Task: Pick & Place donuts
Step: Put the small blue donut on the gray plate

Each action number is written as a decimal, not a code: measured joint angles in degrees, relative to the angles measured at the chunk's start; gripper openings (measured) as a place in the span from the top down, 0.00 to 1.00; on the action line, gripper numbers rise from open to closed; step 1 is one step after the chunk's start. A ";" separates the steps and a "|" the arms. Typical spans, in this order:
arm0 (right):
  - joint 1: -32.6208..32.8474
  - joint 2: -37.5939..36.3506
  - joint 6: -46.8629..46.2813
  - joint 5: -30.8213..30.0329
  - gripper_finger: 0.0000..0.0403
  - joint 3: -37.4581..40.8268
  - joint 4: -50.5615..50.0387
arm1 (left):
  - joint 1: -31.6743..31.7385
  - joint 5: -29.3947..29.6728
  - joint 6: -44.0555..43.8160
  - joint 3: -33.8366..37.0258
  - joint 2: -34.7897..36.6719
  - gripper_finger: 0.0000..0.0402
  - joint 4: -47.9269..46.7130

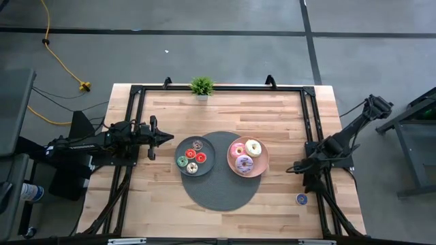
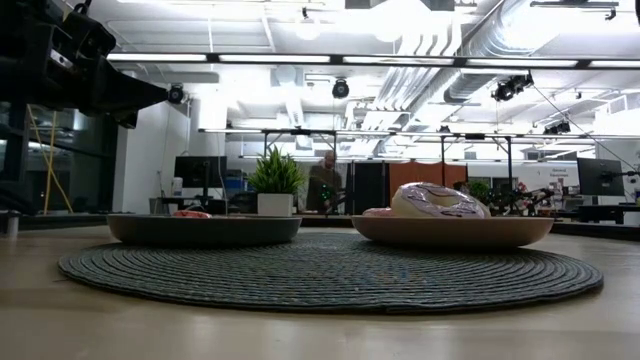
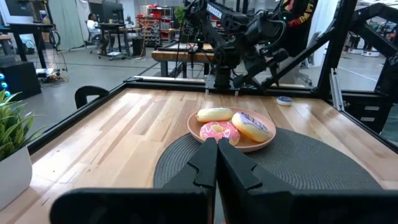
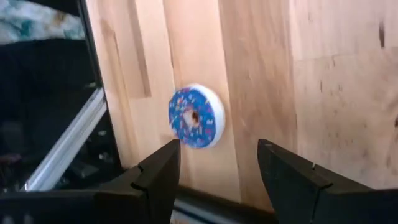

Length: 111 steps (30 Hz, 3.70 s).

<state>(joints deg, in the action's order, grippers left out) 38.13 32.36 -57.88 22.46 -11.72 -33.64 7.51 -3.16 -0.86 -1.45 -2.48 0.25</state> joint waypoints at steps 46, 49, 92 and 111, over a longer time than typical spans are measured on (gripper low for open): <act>2.17 56.92 7.34 -19.35 0.49 -52.06 -28.99 | -0.01 0.00 -0.01 0.00 0.00 0.99 0.01; 2.80 64.34 3.71 -17.40 0.49 -56.75 -30.73 | -0.02 0.00 0.00 0.00 0.00 0.99 0.02; 3.83 85.13 -37.51 -2.58 0.49 -65.87 -48.86 | -0.01 0.00 -0.01 0.00 0.00 0.99 0.02; 4.23 88.29 -40.93 1.70 0.49 -64.26 -44.94 | 0.00 0.00 0.00 0.00 -0.02 0.99 0.02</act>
<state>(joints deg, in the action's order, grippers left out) 42.37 120.65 -98.80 24.16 -75.99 -78.58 7.51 -3.16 -0.87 -1.45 -2.50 0.27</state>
